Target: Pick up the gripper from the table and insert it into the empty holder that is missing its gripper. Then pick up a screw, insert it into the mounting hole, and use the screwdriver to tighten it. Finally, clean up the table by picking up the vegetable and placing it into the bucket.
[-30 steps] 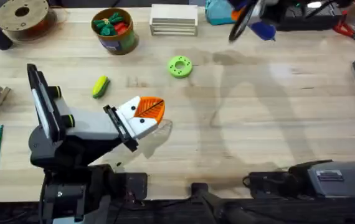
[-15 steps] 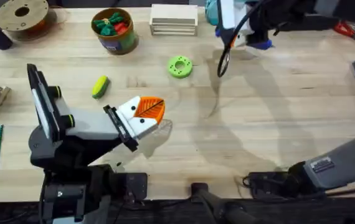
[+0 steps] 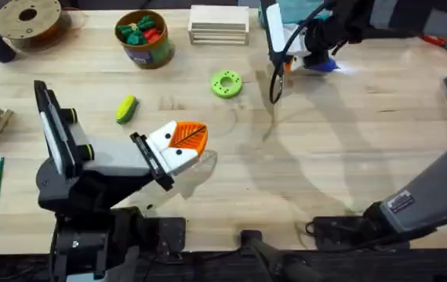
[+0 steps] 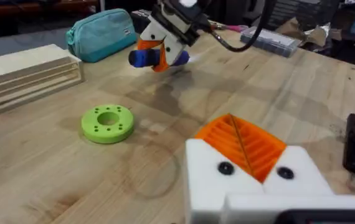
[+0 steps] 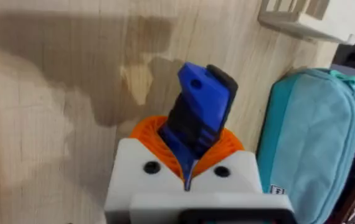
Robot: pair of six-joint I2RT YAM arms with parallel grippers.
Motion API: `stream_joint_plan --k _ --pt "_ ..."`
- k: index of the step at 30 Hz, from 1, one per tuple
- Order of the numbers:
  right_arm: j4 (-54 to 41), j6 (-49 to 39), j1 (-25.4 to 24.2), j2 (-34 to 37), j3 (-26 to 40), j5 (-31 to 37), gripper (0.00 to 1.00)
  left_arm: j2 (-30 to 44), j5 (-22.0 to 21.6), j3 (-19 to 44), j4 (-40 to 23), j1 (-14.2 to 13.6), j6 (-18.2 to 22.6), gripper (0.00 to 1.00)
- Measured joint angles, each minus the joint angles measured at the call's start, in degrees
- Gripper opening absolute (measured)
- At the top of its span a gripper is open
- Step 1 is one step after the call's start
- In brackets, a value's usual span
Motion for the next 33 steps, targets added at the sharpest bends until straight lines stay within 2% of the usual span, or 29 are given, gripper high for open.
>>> stream_joint_plan --k 7,9,10,14,15,18,19,28,33 --pt "0.1 -0.9 -0.1 3.2 0.0 1.1 0.025 0.0 0.0 0.0 0.0 0.0 0.0 0.005" --pt "-0.2 -0.9 -0.1 3.2 0.0 1.2 0.102 0.0 0.0 0.0 0.0 0.0 0.0 0.005" --pt "-0.8 -0.9 -0.1 3.2 0.1 1.2 0.202 0.0 0.0 0.0 0.0 0.0 0.0 0.005" --pt "-1.7 -0.9 -0.1 3.4 0.1 1.1 0.322 0.0 0.0 0.0 0.0 0.0 0.0 0.005" --pt "-1.6 -0.9 -0.1 3.5 0.4 1.1 0.515 0.0 0.0 0.0 0.0 0.0 0.0 0.005" --pt "-1.1 -1.0 -0.1 3.5 1.2 1.1 0.931 0.0 0.0 0.0 0.0 0.0 0.0 0.005" --pt "-1.0 -1.1 -0.1 3.5 1.6 1.1 0.972 0.0 0.0 0.0 0.0 0.0 0.0 0.005" --pt "-3.1 0.7 -0.1 3.1 1.7 1.1 0.99 0.0 0.0 0.0 0.0 0.0 0.0 0.005" --pt "-4.8 7.3 -0.1 1.2 1.6 1.1 0.99 0.0 0.0 0.0 0.0 0.0 0.0 0.005"
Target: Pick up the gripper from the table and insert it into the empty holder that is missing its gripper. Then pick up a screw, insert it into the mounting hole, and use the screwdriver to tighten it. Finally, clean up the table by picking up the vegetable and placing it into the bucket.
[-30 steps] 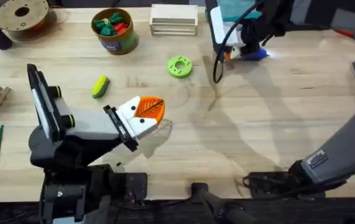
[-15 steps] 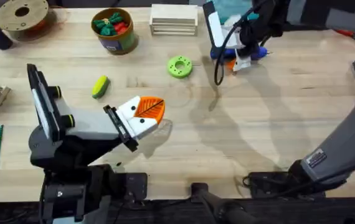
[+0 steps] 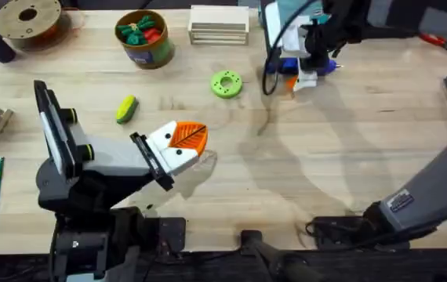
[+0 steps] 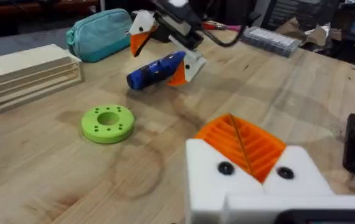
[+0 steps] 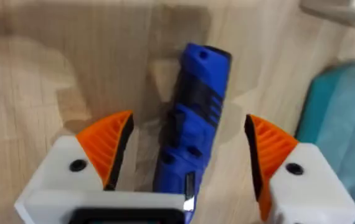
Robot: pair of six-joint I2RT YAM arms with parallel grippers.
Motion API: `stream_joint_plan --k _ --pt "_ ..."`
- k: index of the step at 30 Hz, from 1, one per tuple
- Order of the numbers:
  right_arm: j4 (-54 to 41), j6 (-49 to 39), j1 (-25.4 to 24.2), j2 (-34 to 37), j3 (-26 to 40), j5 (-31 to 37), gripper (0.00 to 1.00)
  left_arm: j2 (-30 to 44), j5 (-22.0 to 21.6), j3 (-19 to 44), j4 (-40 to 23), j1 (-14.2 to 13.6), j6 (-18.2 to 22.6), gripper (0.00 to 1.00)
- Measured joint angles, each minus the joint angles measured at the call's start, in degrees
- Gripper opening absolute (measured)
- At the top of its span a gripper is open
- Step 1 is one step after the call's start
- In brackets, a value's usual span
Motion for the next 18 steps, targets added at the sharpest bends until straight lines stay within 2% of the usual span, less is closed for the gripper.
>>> stream_joint_plan --k 12,18 --pt "-0.1 22.8 0.4 -14.4 0.0 0.0 0.99 0.0 0.0 0.0 0.0 0.0 0.0 0.005" --pt "-1.0 38.0 0.6 -23.5 0.0 0.0 0.99 0.0 0.0 0.0 0.0 0.0 0.0 0.005"
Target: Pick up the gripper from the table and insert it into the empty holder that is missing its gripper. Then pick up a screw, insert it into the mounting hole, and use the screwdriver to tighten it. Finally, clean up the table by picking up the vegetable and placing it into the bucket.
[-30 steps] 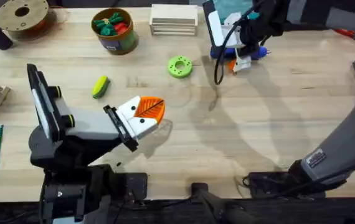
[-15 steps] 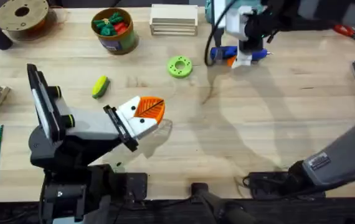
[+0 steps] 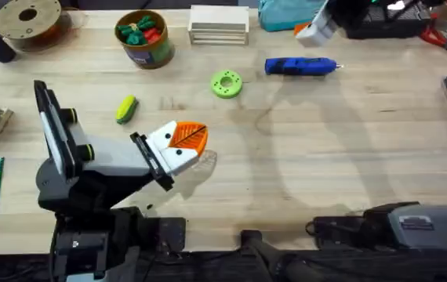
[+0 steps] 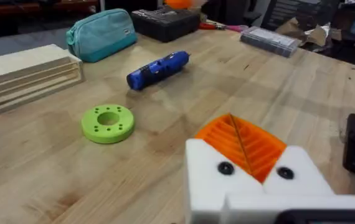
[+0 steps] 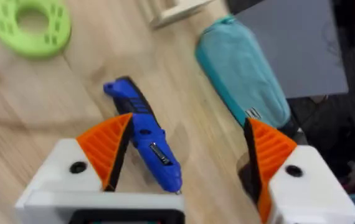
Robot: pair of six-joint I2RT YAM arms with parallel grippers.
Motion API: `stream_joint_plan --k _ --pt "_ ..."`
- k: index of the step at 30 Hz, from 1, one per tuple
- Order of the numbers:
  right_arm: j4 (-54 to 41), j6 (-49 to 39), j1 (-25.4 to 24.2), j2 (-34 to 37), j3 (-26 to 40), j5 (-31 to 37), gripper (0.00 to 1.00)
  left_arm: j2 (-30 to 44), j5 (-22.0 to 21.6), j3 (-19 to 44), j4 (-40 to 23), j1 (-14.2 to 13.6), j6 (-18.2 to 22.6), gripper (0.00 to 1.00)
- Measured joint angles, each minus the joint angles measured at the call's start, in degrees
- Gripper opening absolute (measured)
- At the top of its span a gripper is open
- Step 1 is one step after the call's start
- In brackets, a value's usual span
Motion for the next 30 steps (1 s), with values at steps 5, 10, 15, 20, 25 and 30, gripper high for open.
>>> stream_joint_plan --k 5,10,15,20,25,30 --pt "-5.0 10.4 0.0 -6.4 0.0 0.0 0.99 0.0 0.0 0.0 0.0 0.0 0.0 0.005" --pt "-9.9 24.4 0.0 -12.8 0.0 0.0 0.99 0.0 0.0 0.0 0.0 0.0 0.0 0.005" --pt "-10.8 31.5 0.0 -17.2 0.0 0.0 0.99 0.0 0.0 0.0 0.0 0.0 0.2 0.313" --pt "-10.8 37.0 0.0 -19.6 0.0 0.0 0.991 0.0 0.0 0.0 0.0 0.0 0.0 0.985" --pt "-10.8 37.5 0.0 -19.6 0.0 0.0 0.99 0.0 0.0 0.0 0.0 0.0 0.2 0.985" --pt "-10.9 37.5 0.0 -19.0 0.0 0.0 0.99 0.0 -0.5 0.0 0.5 0.0 0.4 0.985"
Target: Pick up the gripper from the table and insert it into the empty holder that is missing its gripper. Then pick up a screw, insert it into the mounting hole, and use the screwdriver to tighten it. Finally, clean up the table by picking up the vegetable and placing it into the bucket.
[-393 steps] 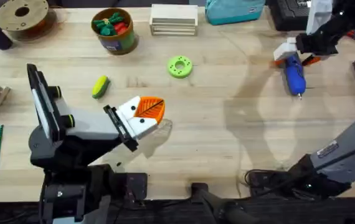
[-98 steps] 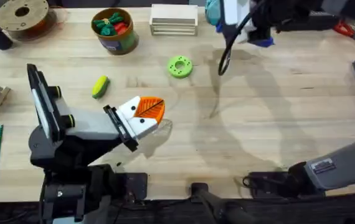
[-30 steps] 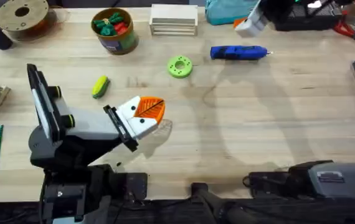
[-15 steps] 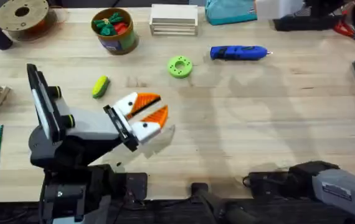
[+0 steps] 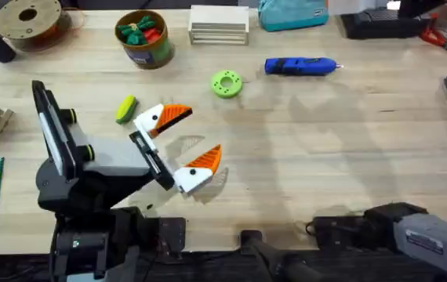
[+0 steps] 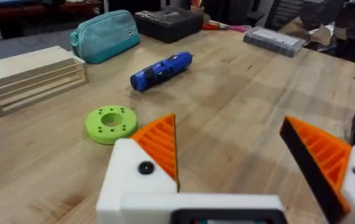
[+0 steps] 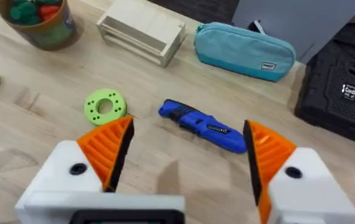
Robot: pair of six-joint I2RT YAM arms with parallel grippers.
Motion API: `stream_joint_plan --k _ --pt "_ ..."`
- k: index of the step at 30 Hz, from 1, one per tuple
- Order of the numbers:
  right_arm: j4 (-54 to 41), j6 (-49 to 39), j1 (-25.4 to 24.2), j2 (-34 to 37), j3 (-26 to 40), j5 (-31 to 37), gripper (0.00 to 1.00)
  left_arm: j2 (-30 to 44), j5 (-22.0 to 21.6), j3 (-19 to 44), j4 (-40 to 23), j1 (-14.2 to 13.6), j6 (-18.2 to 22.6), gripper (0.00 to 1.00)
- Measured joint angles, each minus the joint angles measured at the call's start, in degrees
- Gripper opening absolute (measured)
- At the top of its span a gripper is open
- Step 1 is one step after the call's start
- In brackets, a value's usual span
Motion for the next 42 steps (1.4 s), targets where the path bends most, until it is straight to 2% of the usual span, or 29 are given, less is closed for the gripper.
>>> stream_joint_plan --k 3,4,9,10,18,24,28,33,42 --pt "0.0 0.0 0.0 0.3 0.0 0.0 0.99 0.0 -2.5 0.7 -0.1 0.0 -1.6 0.985" --pt "0.0 0.0 0.0 0.3 0.0 0.0 0.991 0.0 -5.0 4.2 -2.7 0.0 -2.3 0.985" --pt "0.0 0.1 0.0 0.3 0.0 0.0 0.992 1.2 -10.6 14.4 -13.4 0.0 -2.5 0.985" --pt "0.0 0.2 0.0 0.3 0.0 0.0 0.99 9.0 -14.5 25.6 -22.7 0.0 -0.6 0.985" --pt "0.0 0.2 0.0 0.3 0.0 0.0 0.99 27.9 -24.5 43.9 -40.7 0.0 4.0 0.985" --pt "-1.1 0.2 0.0 0.3 0.0 0.0 0.99 42.1 -33.6 57.9 -52.6 0.0 5.6 0.985" --pt "-2.8 0.2 0.0 0.3 0.0 0.0 0.99 49.6 -38.5 65.2 -57.4 0.0 9.4 0.985" --pt "-3.2 0.2 0.0 0.3 0.0 0.0 0.99 56.8 -41.3 71.4 -60.5 0.0 15.0 0.985" --pt "-3.2 0.2 0.0 0.3 0.0 0.0 0.991 61.2 -43.0 72.3 -60.6 0.0 17.9 0.985"
